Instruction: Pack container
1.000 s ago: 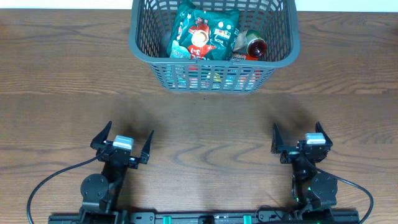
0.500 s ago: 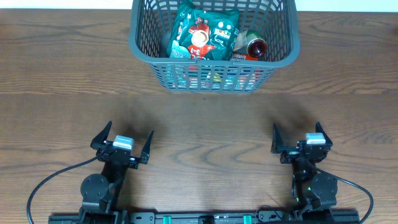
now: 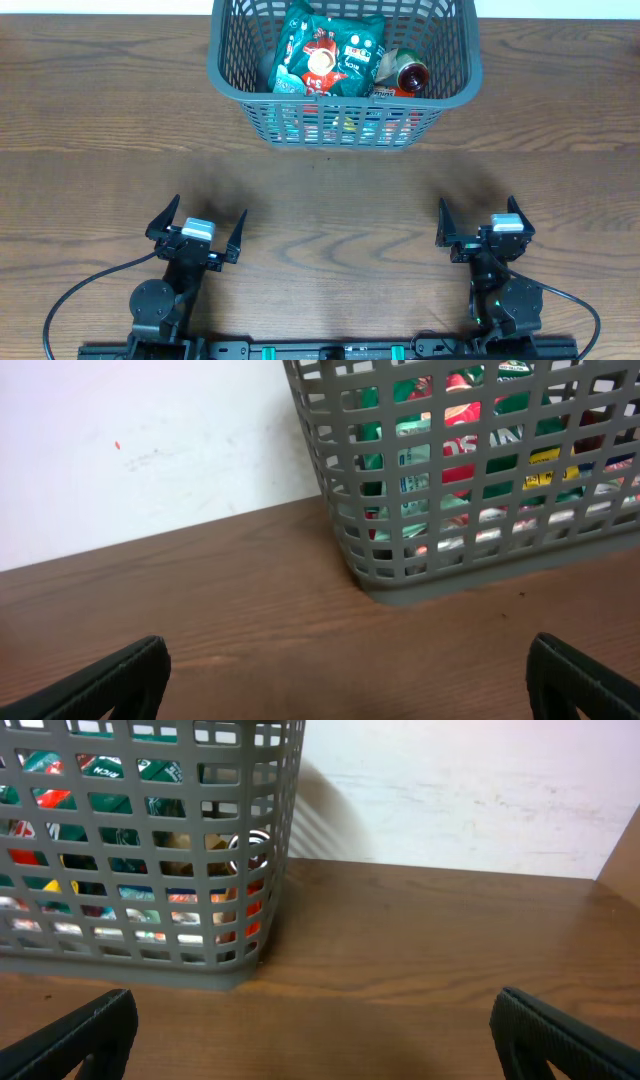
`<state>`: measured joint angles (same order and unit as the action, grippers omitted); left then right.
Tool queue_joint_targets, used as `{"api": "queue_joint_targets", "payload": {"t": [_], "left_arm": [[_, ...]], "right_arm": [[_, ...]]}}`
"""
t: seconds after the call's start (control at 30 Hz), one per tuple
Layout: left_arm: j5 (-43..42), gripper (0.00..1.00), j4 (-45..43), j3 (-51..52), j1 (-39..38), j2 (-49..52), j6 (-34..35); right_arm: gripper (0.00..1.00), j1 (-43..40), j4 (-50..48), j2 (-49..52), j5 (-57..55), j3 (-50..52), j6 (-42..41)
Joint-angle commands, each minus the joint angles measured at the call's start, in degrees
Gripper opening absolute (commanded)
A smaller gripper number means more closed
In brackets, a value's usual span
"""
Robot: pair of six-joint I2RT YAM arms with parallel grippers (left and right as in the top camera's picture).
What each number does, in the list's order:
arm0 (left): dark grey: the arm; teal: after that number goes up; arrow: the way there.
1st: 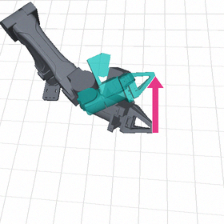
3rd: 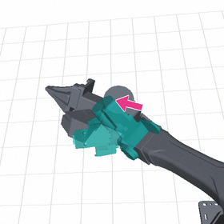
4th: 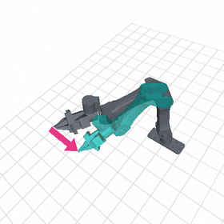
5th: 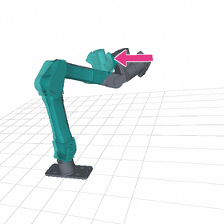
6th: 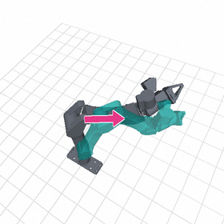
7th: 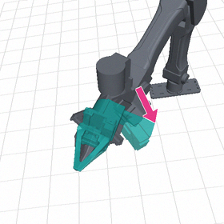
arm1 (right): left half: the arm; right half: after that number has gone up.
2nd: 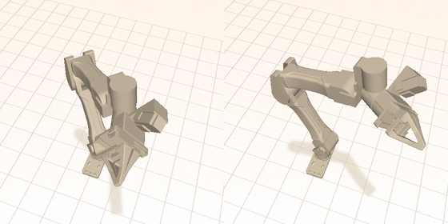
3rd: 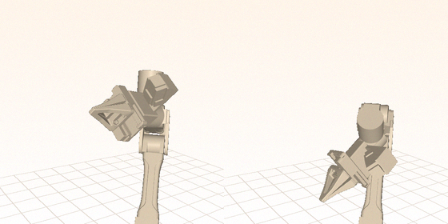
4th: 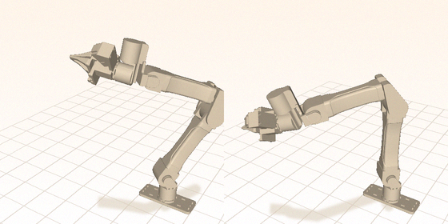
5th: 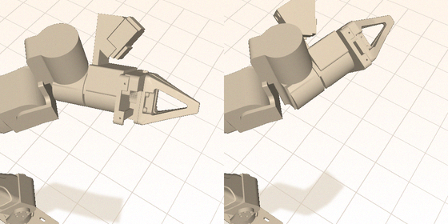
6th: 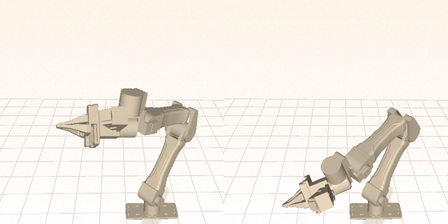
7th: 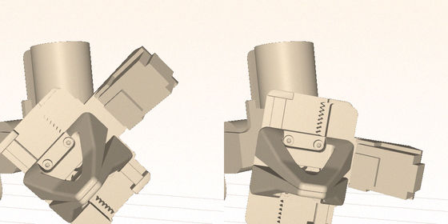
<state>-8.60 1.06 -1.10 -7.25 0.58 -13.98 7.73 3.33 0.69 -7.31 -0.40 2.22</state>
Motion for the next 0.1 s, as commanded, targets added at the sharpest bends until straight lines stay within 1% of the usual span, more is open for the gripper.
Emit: {"api": "queue_joint_targets", "payload": {"t": [0.0,0.07], "left_arm": [[-1.44,0.99,2.14,0.87,-0.17,-0.31,-0.96],[-1.44,0.99,2.12,0.87,-0.17,-0.31,-0.96]], "right_arm": [[0.99,-0.02,0.31,-0.37,0.22,0.09,0.85],[0.99,-0.02,0.31,-0.37,0.22,0.09,0.85]]}}
